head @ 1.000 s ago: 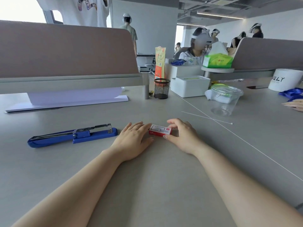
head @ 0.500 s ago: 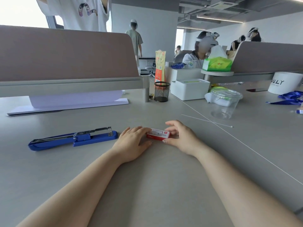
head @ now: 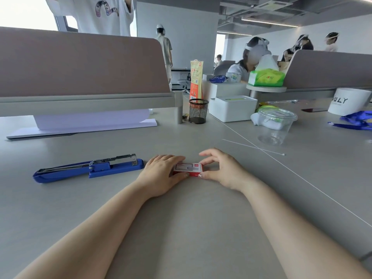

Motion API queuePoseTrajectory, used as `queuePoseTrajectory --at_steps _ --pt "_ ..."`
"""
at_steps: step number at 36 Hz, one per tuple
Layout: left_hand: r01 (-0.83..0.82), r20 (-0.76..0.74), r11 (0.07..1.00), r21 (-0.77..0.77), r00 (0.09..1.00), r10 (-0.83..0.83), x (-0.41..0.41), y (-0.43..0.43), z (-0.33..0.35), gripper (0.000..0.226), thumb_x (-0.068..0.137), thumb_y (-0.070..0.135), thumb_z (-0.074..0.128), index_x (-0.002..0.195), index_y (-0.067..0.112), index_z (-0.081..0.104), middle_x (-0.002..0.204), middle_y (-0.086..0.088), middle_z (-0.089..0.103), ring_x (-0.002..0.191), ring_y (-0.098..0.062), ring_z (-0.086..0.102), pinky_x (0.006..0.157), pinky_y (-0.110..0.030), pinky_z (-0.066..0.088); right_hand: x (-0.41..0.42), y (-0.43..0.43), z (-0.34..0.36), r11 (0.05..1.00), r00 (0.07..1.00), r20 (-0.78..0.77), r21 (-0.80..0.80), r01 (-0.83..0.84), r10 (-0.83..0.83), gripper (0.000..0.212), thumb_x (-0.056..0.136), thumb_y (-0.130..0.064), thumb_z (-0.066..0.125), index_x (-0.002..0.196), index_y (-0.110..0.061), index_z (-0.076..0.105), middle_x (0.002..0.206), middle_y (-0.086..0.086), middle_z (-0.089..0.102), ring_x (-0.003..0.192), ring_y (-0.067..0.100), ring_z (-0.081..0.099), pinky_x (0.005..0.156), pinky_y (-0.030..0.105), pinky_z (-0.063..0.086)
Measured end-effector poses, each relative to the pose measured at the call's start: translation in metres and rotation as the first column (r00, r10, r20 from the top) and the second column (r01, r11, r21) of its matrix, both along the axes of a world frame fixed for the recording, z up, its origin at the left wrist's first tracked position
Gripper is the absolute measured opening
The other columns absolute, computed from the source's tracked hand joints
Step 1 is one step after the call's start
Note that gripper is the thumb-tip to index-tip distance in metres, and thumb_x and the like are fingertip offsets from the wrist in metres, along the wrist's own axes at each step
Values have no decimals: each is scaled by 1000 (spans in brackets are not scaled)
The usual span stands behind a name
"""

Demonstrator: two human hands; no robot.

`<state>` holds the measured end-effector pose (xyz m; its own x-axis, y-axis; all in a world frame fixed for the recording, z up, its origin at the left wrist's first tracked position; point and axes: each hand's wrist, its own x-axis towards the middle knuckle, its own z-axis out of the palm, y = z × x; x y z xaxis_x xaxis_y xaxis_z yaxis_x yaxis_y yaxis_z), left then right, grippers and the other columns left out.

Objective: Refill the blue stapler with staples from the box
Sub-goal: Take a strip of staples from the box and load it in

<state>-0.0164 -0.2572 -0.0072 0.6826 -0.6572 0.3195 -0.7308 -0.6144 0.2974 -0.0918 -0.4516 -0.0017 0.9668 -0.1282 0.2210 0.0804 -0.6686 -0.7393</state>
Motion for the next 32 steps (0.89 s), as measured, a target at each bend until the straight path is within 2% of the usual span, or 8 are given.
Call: queuePoseTrajectory --at_steps 5,18,23,27,29,32 --pt "27 -4 999 -36 1000 -28 2 4 0 43 84 49 54 121 29 53 121 3 60 114 -21 51 100 -34 34 -3 -3 3 1000 1000 -13 -16 2 -2 50 71 -17 76 116 -22 54 101 -10 66 106 14 58 90 26 38" --pt "-6 -67 996 -86 998 0 6 8 -4 42 83 47 57 121 28 53 120 2 59 112 -22 50 99 -39 38 -11 -23 5 999 999 -40 -29 22 -23 44 76 -14 72 116 -21 56 112 -2 64 114 10 54 93 25 38" --pt "1 -71 995 -97 997 -8 6 7 -3 43 82 48 57 119 27 54 119 1 60 111 -22 51 98 -41 39 -10 -17 9 1000 999 27 7 24 -24 41 74 -21 74 112 -26 60 117 -7 59 115 8 49 92 23 33" --pt "11 -54 993 -113 998 -17 6 7 -3 42 81 46 60 118 28 53 117 3 59 109 -20 51 97 -40 40 -4 -14 4 988 994 106 -148 37 -21 23 75 -23 71 97 -25 67 110 -1 64 113 18 52 99 33 39" --pt "17 -48 992 -122 999 -23 6 7 -3 42 80 47 60 117 29 53 116 3 59 108 -20 52 96 -40 41 -1 -13 1 979 991 132 -199 52 -26 20 75 -26 71 95 -27 68 108 -2 65 111 22 53 100 39 40" --pt "25 -49 991 -132 998 -32 5 8 -2 46 76 52 56 116 29 53 114 4 60 106 -20 52 94 -40 43 0 -12 0 967 987 156 -248 67 -29 18 76 -27 70 94 -29 68 108 -4 65 111 23 52 99 40 40"
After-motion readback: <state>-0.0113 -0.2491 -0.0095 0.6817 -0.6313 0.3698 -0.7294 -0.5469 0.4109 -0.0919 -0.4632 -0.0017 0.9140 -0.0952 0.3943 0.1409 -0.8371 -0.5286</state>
